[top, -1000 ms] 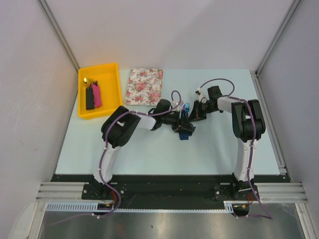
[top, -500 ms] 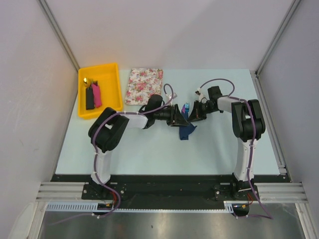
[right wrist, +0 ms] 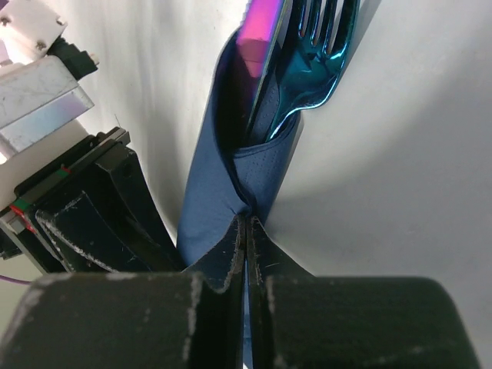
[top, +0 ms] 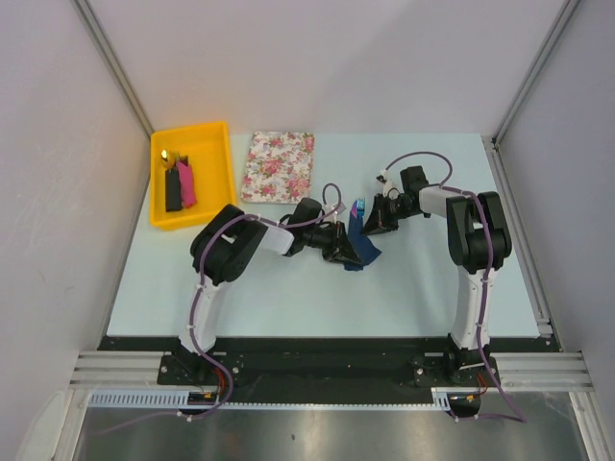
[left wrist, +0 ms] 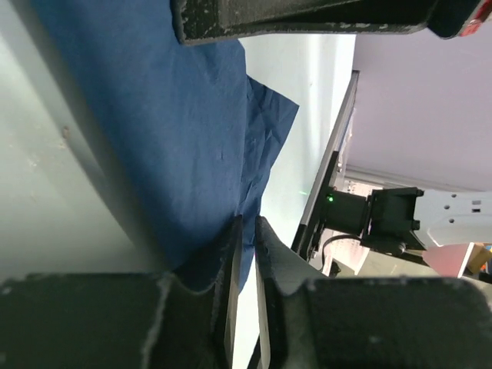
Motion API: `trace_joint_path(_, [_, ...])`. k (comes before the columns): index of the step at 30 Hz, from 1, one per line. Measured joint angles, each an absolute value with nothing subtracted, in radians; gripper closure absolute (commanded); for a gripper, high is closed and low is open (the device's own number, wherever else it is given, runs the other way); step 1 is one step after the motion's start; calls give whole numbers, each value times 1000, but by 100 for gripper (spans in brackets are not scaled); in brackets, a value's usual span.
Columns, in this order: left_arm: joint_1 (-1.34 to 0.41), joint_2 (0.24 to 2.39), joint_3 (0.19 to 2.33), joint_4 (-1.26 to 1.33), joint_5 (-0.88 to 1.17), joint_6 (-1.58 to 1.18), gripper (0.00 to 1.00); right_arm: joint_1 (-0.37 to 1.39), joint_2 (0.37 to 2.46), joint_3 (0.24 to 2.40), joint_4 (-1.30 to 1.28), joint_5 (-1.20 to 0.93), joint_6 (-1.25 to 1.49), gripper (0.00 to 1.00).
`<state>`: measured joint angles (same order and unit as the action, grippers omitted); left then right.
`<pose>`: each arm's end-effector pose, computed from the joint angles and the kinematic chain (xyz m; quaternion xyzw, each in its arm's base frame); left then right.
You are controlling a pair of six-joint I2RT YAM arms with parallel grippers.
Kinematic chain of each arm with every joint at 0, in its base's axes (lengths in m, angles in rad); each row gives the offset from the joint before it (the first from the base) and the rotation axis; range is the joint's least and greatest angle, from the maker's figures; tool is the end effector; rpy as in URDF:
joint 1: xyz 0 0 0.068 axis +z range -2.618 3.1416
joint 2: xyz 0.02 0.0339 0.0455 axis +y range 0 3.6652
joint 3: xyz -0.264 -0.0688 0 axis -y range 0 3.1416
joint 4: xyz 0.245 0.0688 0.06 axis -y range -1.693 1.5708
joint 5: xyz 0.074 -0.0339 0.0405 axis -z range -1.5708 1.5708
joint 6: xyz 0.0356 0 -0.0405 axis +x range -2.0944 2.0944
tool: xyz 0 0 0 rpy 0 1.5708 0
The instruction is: Place the utensils on the paper napkin and roll it up
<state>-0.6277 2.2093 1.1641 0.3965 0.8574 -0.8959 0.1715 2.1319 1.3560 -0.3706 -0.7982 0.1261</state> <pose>0.3320 -0.2741 0.0849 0.0744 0.8320 -0.5487 0.0358 0.4076 0.0965 0.1182 -0.1022 0.8987 0.4044 0.1355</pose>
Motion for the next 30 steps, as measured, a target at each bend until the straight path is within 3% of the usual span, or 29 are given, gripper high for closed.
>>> trace_joint_path(8, [-621,2230,1168,422,886,-917,90,168,2132,1356,-371,-797,126,100])
trace_joint_path(10, [-619,2234,1168,424,887,-918,93,166,2132,1356,-371,-797,127,94])
trace_joint_path(11, [-619,2235,1168,425,888,-918,94,165,2132,1356,-371,-798,130,86])
trace_joint_path(14, [-619,2236,1168,427,890,-918,96,160,2130,1364,-382,-799,136,80])
trace_joint_path(22, [-619,2239,1169,433,896,-918,100,122,2075,1386,-381,-749,175,80])
trace_joint_path(30, [-619,2239,1169,435,897,-917,100,171,2021,1335,-233,-837,370,84])
